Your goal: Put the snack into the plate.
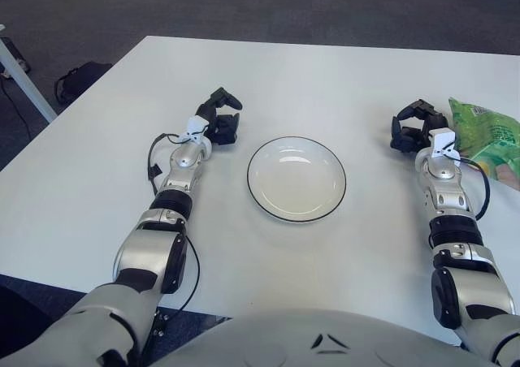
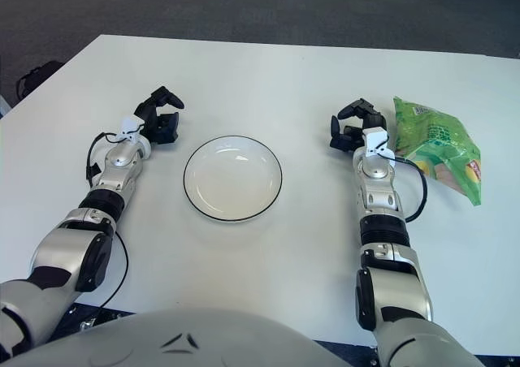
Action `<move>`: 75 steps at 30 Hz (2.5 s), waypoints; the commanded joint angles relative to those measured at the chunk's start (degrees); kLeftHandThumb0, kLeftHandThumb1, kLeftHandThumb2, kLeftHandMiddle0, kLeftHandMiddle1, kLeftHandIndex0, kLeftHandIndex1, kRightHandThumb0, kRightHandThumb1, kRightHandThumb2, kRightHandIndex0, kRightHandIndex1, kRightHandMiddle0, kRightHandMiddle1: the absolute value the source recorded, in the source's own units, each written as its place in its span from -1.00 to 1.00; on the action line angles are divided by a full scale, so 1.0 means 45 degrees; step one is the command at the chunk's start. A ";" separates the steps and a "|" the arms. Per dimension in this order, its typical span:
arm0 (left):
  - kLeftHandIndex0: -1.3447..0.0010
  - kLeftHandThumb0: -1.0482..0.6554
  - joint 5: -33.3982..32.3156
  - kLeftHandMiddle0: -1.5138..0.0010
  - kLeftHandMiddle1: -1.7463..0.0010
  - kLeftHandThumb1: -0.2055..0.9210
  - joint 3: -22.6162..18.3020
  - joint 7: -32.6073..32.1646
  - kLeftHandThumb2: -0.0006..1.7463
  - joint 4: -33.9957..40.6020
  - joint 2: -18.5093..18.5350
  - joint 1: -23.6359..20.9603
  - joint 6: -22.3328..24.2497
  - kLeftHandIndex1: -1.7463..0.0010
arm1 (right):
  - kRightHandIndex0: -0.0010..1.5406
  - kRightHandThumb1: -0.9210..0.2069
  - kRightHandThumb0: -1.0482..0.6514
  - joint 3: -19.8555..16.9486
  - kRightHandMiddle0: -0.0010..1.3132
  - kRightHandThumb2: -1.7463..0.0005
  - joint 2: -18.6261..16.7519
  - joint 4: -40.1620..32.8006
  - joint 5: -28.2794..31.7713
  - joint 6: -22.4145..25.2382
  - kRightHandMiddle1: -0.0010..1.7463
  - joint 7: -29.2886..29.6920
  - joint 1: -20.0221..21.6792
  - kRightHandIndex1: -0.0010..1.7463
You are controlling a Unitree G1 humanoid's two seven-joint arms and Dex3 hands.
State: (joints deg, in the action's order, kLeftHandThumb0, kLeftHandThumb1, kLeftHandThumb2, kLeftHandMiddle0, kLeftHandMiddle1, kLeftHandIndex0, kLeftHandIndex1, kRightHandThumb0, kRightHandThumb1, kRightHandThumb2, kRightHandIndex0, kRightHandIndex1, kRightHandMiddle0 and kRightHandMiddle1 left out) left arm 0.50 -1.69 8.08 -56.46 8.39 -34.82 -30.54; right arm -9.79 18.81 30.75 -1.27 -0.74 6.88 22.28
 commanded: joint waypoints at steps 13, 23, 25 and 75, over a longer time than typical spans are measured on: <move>0.27 -0.27 0.0520 -0.57 -1.00 0.21 0.0426 0.0138 0.28 -0.0802 -0.0231 0.1047 -0.0481 -1.00 | 0.63 0.06 -0.33 0.0250 -0.08 -0.49 -0.0561 -0.0236 0.0086 0.1036 1.00 -0.0418 -0.1436 1.00; 0.29 -0.27 0.0792 -0.54 -1.00 0.23 0.0537 -0.0121 0.26 -0.0769 -0.0184 0.1075 -0.0457 -1.00 | 0.64 0.07 -0.33 0.0385 -0.06 -0.51 -0.0876 -0.1157 -0.0283 0.0519 1.00 0.0055 -0.1939 1.00; 0.30 -0.27 0.0786 -0.54 -1.00 0.25 0.0535 -0.0131 0.25 -0.0774 -0.0178 0.1082 -0.0467 -1.00 | 0.66 0.11 -0.35 0.0497 -0.03 -0.54 -0.0970 -0.1273 -0.0542 -0.0142 1.00 0.0330 -0.2092 1.00; 0.33 -0.26 -0.0448 -0.55 -1.00 0.30 -0.0628 0.0622 0.21 -0.1026 0.0388 0.0808 0.0566 -1.00 | 0.03 -0.33 -0.25 -0.1929 -0.33 -0.18 0.0263 -1.1616 -0.5737 -0.1585 1.00 0.0546 -0.6116 1.00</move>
State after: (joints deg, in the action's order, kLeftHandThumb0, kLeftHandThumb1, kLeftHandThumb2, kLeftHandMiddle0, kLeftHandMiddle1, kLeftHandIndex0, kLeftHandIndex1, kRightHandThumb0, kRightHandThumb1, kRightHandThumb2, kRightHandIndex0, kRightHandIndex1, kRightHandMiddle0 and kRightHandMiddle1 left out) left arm -1.77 -4.35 9.95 -58.00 9.88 -35.52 -30.05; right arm -17.34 18.89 -17.96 -24.65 -9.51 9.88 -4.43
